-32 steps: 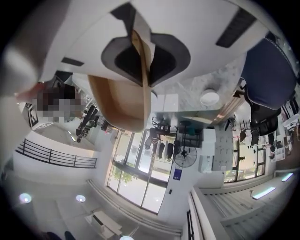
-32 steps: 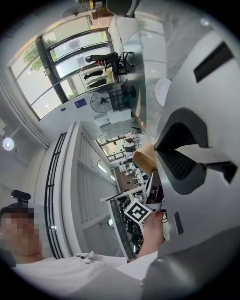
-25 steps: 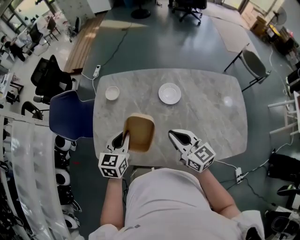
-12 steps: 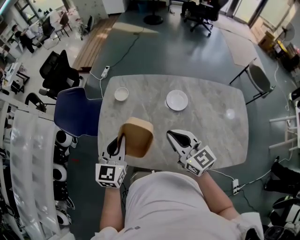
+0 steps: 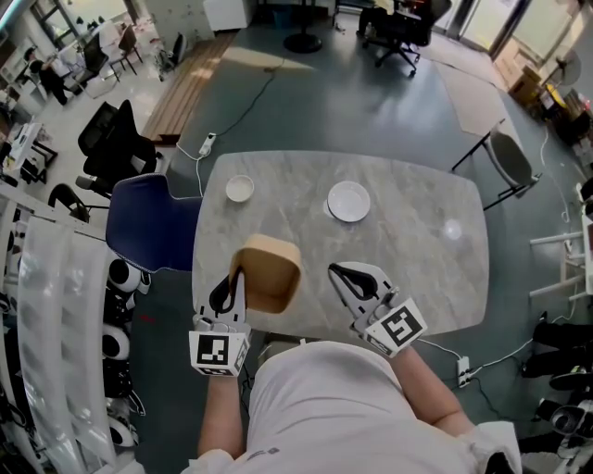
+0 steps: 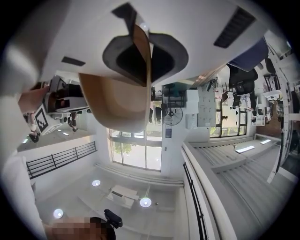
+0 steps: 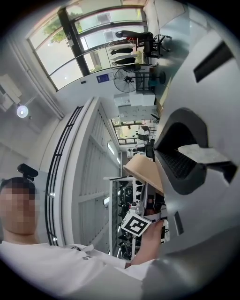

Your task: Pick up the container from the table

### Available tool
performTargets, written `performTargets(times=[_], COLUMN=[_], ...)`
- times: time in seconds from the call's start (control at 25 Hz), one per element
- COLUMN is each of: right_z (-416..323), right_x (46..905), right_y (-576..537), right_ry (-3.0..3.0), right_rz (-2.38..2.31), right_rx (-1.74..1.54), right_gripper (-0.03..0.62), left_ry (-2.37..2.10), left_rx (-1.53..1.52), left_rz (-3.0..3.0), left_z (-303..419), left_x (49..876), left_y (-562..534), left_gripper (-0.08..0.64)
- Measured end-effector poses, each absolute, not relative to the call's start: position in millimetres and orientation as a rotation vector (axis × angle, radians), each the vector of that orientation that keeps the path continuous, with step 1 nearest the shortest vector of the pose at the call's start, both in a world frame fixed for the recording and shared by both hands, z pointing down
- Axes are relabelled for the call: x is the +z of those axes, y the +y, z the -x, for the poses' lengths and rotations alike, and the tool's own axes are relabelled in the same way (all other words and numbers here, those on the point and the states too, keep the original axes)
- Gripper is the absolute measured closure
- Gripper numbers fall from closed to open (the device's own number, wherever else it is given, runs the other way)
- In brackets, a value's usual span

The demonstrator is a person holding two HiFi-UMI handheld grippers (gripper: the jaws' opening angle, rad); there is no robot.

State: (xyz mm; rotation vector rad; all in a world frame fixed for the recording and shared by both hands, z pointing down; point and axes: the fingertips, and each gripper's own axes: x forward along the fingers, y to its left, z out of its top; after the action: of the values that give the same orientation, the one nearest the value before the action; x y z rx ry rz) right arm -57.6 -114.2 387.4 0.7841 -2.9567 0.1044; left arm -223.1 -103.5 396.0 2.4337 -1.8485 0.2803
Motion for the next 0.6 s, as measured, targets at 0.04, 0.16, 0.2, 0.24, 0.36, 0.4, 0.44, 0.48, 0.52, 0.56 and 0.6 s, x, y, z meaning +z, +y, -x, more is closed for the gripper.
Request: performTargets(times=[0.04, 0.16, 0.2, 0.24, 0.36, 0.4, 0.44, 0.48, 0.52, 0.56, 0.6], right_z=[57, 54, 53, 51, 47, 46, 46, 46, 46, 46, 46], right_x=[387, 386, 386, 386, 386, 389, 391, 393, 394, 394, 394], right_y=[-113, -110, -109, -108, -107, -106, -106, -105, -106, -106, -106], right_ry=[-2.956, -2.950, -2.949, -2.949, -2.949, -2.941, -2.935, -2.932, -2.933, -2.936, -2.939], right_rz=[-0.786, -0.793, -0.797, -0.805, -0.839, -0.835, -0.829, -0.827, -0.829, -0.835, -0.845], right_rx=[0.095, 0.055, 0.041, 0.033, 0.047, 0.057, 0.065, 0.071, 0.075, 0.079, 0.084], right_gripper=[0.581, 0.581, 0.581, 0.581, 0.581, 0.581, 0.581, 0.581, 0.581, 0.581, 0.581], left_ry=[-1.849, -1.840, -1.834, -1.828, -1.807, -1.797, -1.789, -1.783, -1.779, -1.778, -1.778], left_rx=[0.287, 0.298, 0.297, 0.298, 0.317, 0.321, 0.324, 0.328, 0.332, 0.335, 0.337], left_rz=[-2.439, -2.445, -2.448, -2.452, -2.453, -2.456, -2.459, -2.460, -2.461, -2.461, -2.462], left_z=[222, 218, 216, 214, 210, 209, 208, 208, 208, 207, 207], left_x=[398, 400, 400, 400, 404, 405, 407, 408, 409, 410, 410], left_y=[-103, -102, -102, -102, -101, -101, -101, -102, -102, -103, -103], left_gripper=[0.555, 0.555, 0.555, 0.555, 0.555, 0.555, 0.555, 0.555, 0.555, 0.555, 0.555])
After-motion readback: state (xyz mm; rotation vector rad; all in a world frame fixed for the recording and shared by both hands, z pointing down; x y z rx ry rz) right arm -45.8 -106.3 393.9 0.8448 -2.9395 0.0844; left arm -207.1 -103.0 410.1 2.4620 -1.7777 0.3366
